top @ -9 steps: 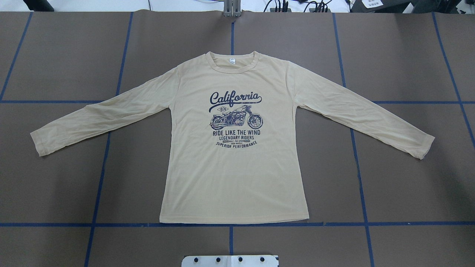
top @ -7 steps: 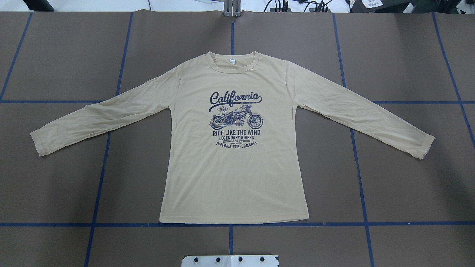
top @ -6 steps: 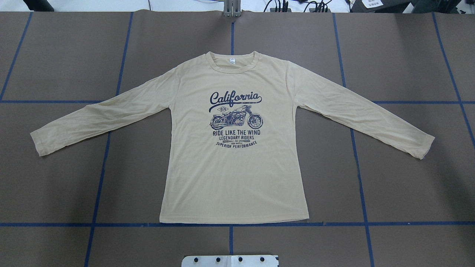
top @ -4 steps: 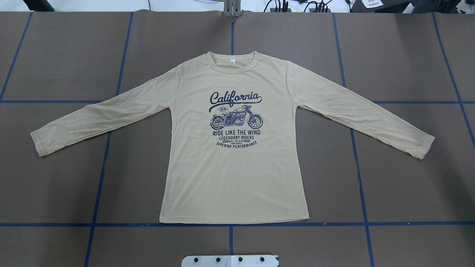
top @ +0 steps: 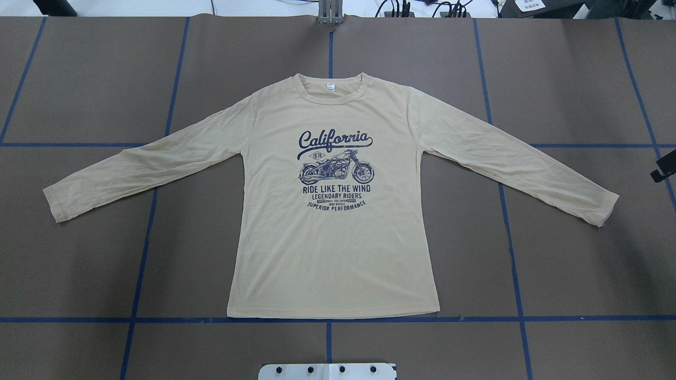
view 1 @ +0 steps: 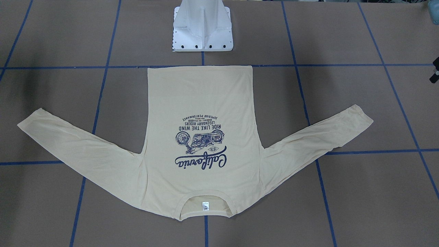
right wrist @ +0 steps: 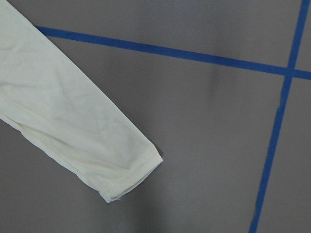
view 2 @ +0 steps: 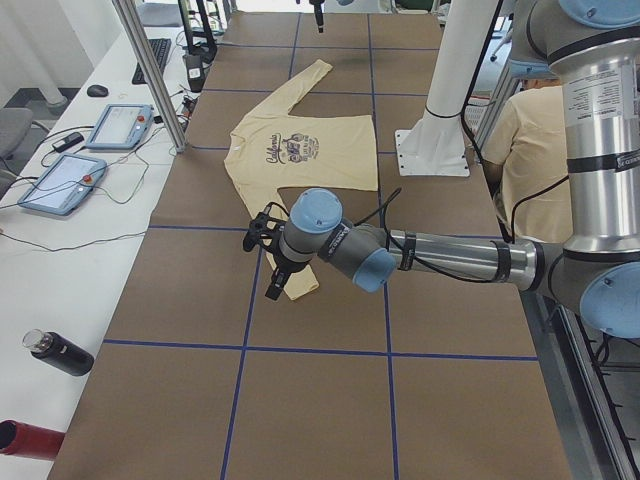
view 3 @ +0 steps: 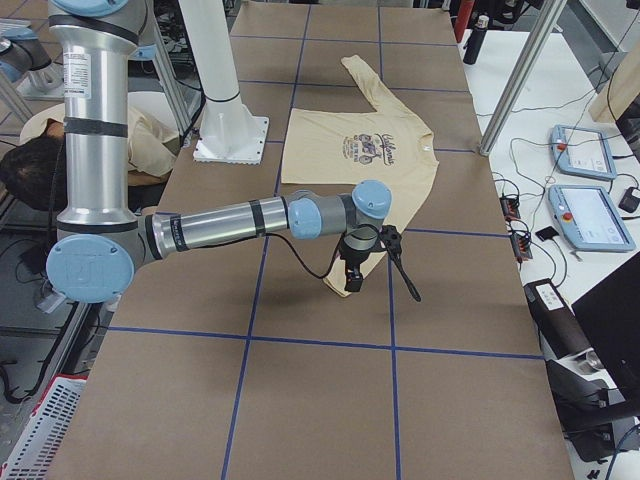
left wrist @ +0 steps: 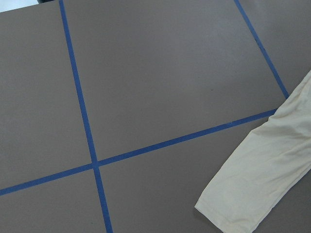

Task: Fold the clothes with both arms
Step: 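Move the right gripper toward the sleeve cuff nearest it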

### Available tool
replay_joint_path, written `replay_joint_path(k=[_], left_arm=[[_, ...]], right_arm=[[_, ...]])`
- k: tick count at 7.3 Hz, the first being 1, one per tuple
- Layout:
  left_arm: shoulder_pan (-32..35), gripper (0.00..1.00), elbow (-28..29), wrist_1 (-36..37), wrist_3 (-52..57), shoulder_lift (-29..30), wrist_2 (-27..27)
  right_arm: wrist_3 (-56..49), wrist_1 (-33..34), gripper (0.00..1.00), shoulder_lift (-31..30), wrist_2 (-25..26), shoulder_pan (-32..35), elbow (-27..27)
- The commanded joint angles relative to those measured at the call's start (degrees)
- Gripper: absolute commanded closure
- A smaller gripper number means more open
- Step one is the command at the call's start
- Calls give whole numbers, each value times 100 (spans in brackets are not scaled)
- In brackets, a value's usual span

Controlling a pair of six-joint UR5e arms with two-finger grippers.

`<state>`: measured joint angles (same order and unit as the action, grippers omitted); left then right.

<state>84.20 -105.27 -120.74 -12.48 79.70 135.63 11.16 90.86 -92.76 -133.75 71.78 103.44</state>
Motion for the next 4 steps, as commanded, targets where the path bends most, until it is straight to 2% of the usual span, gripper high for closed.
replay_joint_path(k=[1,2,4], left_arm=[[0,0,-81,-2,-9,-7,7],[0,0,-117,-2,-9,-7,7],[0,0,-161,7,-9,-7,7]], right_arm=[[1234,-1048,1,-57,164,-435,-444],[1291,-1749,2,-66,147,-437,-978],[2131,-2771,2,4,147,-515,-1614]])
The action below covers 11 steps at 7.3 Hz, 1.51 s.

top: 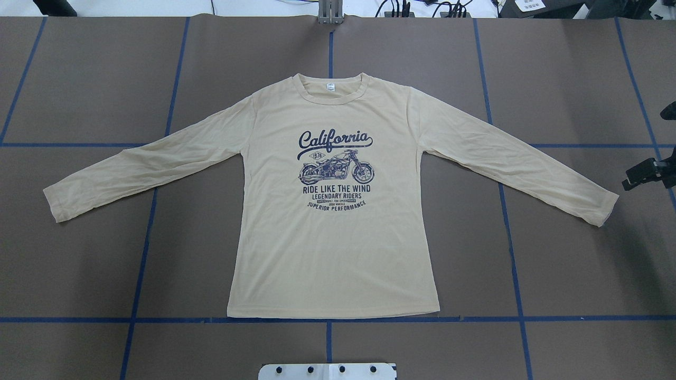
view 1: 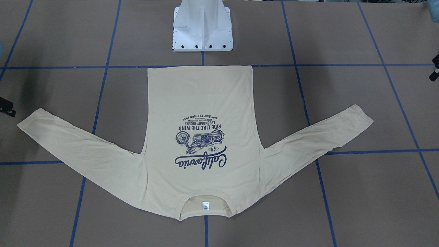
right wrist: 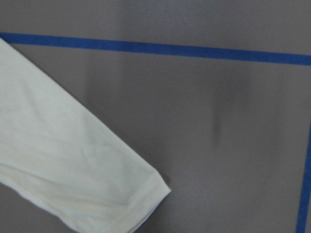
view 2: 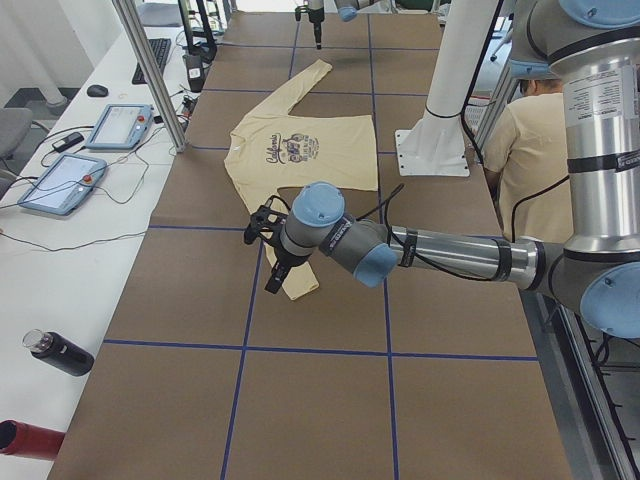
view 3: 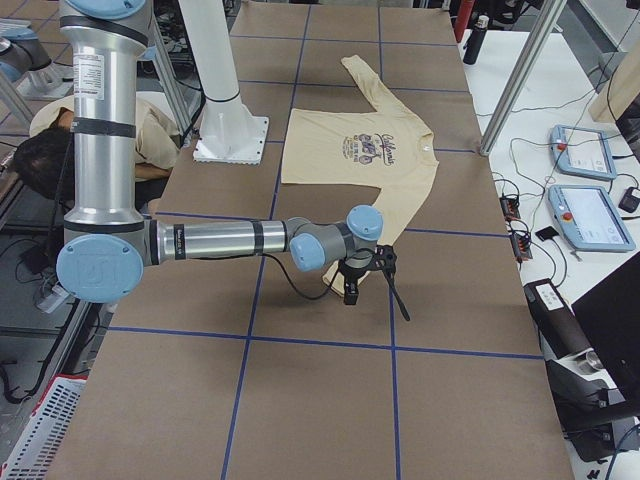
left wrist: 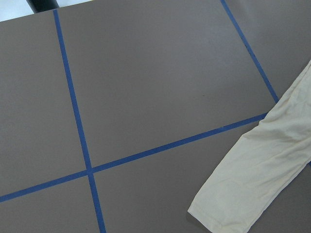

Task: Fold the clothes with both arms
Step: 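Move the right gripper toward the sleeve cuff nearest it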

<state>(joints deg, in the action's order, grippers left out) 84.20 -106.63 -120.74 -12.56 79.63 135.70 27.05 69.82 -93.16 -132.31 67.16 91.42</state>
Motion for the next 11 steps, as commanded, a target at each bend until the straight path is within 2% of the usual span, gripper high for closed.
replay_joint_path(k=[1,2,6,8,9,10,11], left_arm=[[0,0,-25,7,-1,0,0],[0,0,-25,7,-1,0,0],[0,0,-113,33,-1,0,0],[0,0,-121,33,-1,0,0],[9,0,-130,33,-1,0,0],[9,0,-130,33,-1,0,0],[9,0,-122,33,-1,-9,0]], right_arm=[[1087,-750,3,87,13,-158,-423],[1562,-734,3,200,13,-298,-501],[1847,-874,6,175,13,-405,-616],[1918,-874,15,166,4,-502,-625],[1944,-874,22,175,4,-528,-625],[1953,-865,23,166,4,-554,-625],[1980,-865,34,166,4,-572,-625]])
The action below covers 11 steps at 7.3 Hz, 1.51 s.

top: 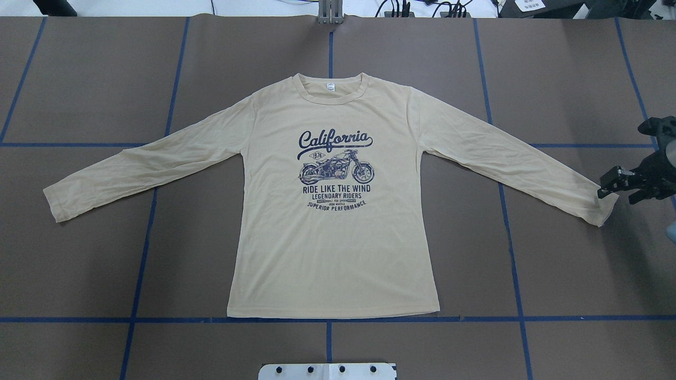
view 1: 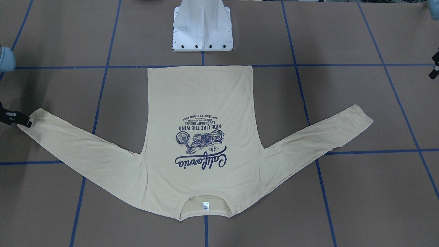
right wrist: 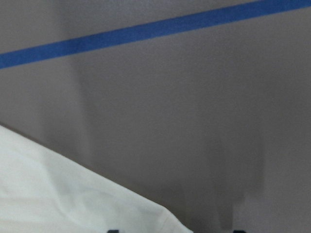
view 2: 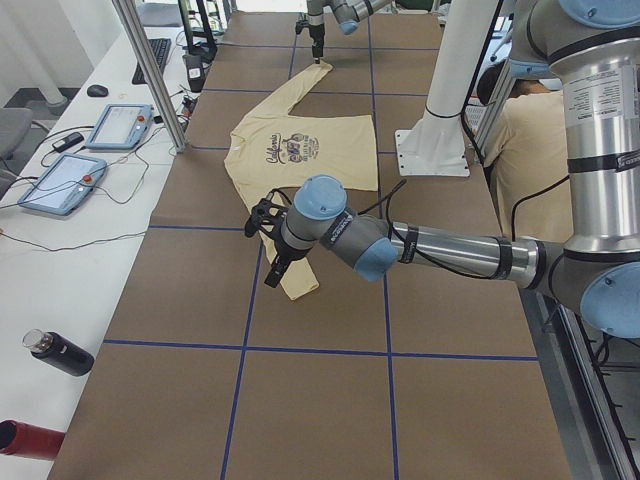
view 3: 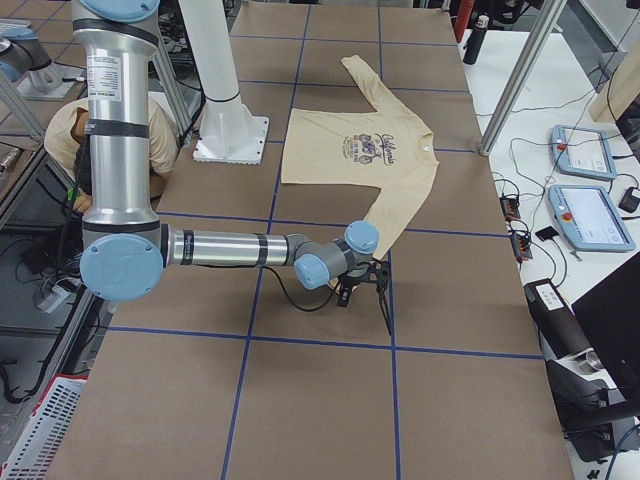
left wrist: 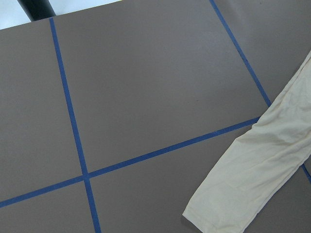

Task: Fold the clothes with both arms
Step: 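Grasp the sleeve cuff nearest the right gripper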

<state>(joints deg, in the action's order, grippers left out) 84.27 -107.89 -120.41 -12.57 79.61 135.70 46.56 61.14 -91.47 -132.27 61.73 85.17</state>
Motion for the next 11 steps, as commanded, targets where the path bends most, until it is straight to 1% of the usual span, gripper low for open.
replay_joint_path(k=[1,2,3,5,6,7,8,9,10,11], left_arm=[[1,0,5,0,0,-6,0],[1,0,5,0,0,-6,0],[-7,0,5,0,0,-6,0],[1,0,13,0,0,-6,-9],[-7,0,13,0,9,-6,-9],[1,0,13,0,0,-6,0],[-7,0,5,0,9,-6,0],[1,0,13,0,9,-6,0],[1,0,22,0,9,-6,0],[-7,0,13,0,9,-6,0]], right_arm=[[55,12,63,6,0,-20,-18],[64,12,92,6,-9,-20,-18],[64,12,100,6,-18,-20,-27],[72,3,100,23,-131,-11,139],[72,3,100,32,-158,6,323],[99,64,100,58,-193,67,708],[482,82,100,120,-185,68,1033],[1155,222,100,686,-193,68,1098],[1493,649,100,1361,-176,68,1107],[1879,1306,100,2160,-115,24,1029]])
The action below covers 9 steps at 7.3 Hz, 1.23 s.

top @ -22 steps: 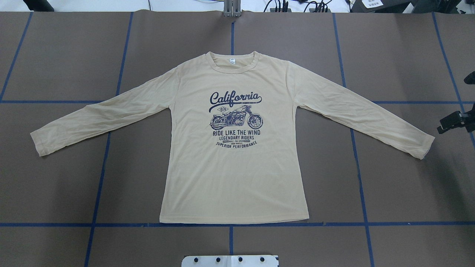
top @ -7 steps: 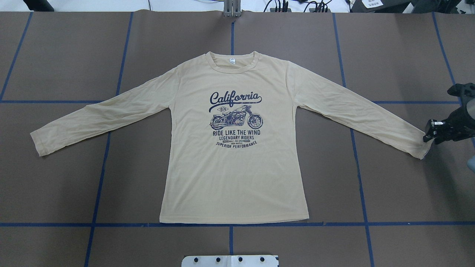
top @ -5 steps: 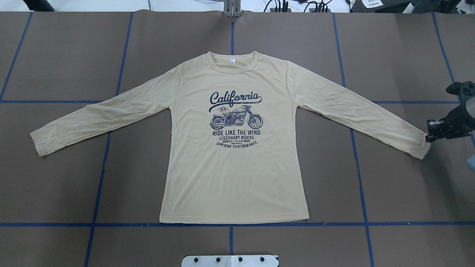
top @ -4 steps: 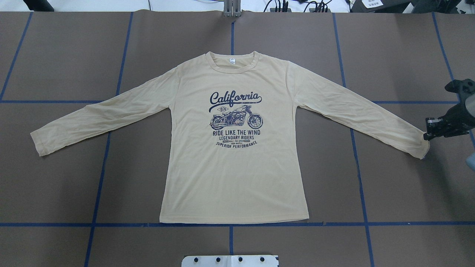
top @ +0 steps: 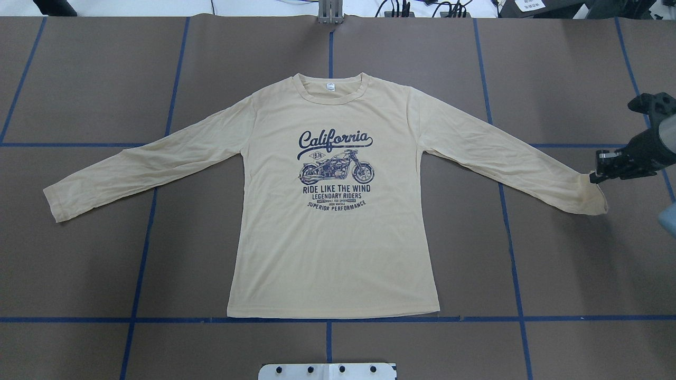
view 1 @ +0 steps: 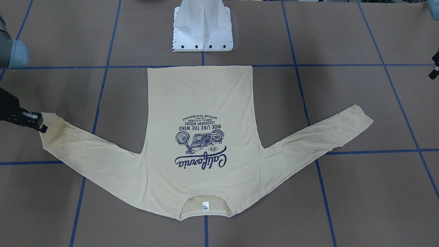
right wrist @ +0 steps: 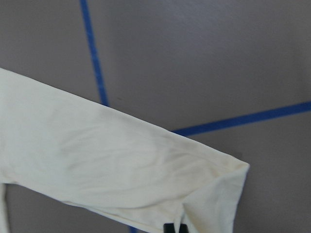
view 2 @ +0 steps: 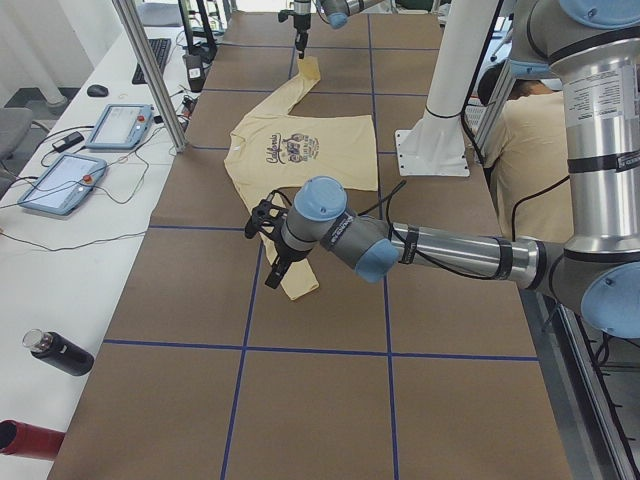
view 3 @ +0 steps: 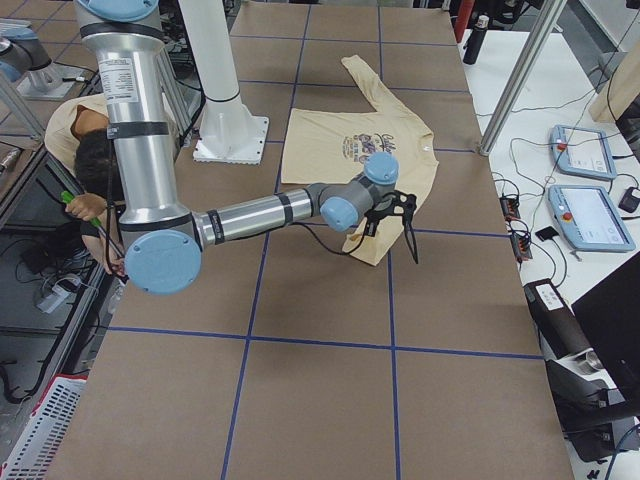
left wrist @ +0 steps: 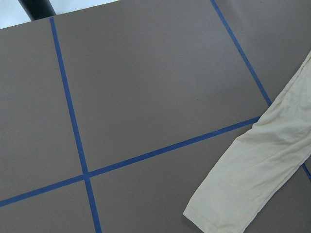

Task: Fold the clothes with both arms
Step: 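Grasp the sleeve cuff nearest the right gripper, then carry the sleeve with the right gripper across the shirt toward the collar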

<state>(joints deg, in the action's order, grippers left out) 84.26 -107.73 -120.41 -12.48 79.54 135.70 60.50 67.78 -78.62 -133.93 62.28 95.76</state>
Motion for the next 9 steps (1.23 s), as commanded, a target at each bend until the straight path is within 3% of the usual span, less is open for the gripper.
replay_joint_path(k=[1,3,5,6,9], left_arm=[[3,0,-2,9,0,-9,0],[3,0,-11,0,-8,-9,0],[20,0,-46,-35,0,-96,0],[20,0,-151,-27,0,-140,0],[-6,0,-108,-35,0,-193,-9]], right_arm=[[915,1232,100,1675,355,-162,-153],[1988,1299,100,3171,1093,-619,-1020],[2001,1264,100,4270,1813,-1057,-1802],[2088,994,100,4720,2287,-1373,-2129],[2300,641,100,5302,2808,-2076,-2316]])
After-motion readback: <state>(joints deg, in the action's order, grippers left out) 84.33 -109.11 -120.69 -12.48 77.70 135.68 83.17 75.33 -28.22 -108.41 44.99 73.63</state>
